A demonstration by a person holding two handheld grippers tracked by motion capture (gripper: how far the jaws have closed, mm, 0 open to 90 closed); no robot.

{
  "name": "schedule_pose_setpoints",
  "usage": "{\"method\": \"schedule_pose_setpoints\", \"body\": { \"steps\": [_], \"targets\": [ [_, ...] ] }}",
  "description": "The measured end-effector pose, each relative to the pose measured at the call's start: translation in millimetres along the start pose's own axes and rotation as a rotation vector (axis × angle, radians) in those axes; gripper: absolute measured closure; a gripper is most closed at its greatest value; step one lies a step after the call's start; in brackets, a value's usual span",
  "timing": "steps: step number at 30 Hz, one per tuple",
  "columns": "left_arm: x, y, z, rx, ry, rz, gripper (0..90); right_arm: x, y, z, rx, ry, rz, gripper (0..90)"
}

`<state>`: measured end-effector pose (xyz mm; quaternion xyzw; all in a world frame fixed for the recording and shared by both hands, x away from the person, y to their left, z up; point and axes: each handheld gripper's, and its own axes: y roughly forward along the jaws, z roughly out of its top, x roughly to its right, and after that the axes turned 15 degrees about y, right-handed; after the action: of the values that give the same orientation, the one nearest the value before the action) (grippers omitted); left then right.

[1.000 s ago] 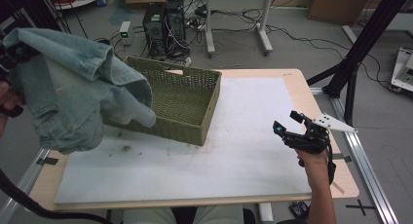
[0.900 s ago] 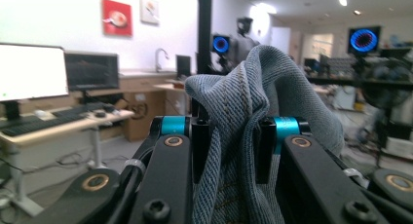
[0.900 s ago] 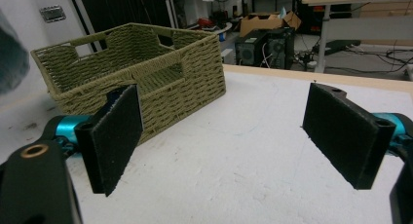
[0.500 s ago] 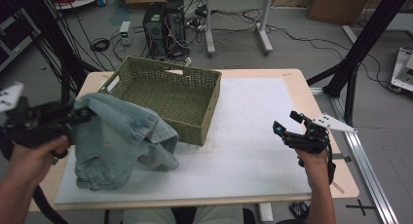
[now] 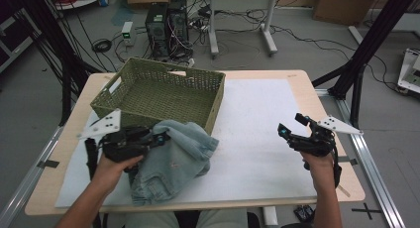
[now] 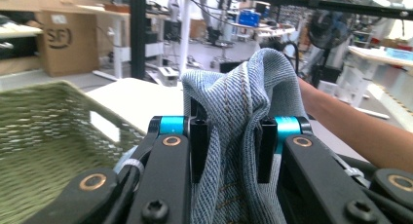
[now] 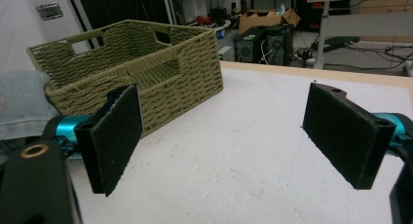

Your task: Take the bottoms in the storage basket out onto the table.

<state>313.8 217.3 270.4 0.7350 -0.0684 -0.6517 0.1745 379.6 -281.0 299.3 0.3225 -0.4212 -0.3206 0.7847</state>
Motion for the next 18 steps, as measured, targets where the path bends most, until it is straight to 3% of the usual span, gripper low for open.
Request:
{"method": "schedule_pose_setpoints", "body": {
  "steps": [7,10,13,16,18],
  "targets": [
    [8.1,50.3,-24.4,-0.096,-0.016,-0.042,74.5,1.0,-1.3,0.6,0.005,0.001,0.001,15.1],
    [10.3,63.8,-38.5,-0.117,-0.054,-0.04,72.2,0.8,-2.4,0.9,0.007,0.002,0.003,15.1],
    [9.6,68.6,-46.2,-0.126,-0.089,-0.018,58.6,1.0,-3.5,1.2,0.011,0.002,0.003,15.1],
    [7.0,64.1,-46.1,-0.133,-0.117,-0.032,44.4,1.2,-4.5,0.9,0.01,0.008,0.003,15.1],
    [6.5,56.5,-43.4,-0.124,-0.11,-0.015,36.5,1.7,-5.1,1.0,0.012,0.005,0.001,15.1]
  ]
}}
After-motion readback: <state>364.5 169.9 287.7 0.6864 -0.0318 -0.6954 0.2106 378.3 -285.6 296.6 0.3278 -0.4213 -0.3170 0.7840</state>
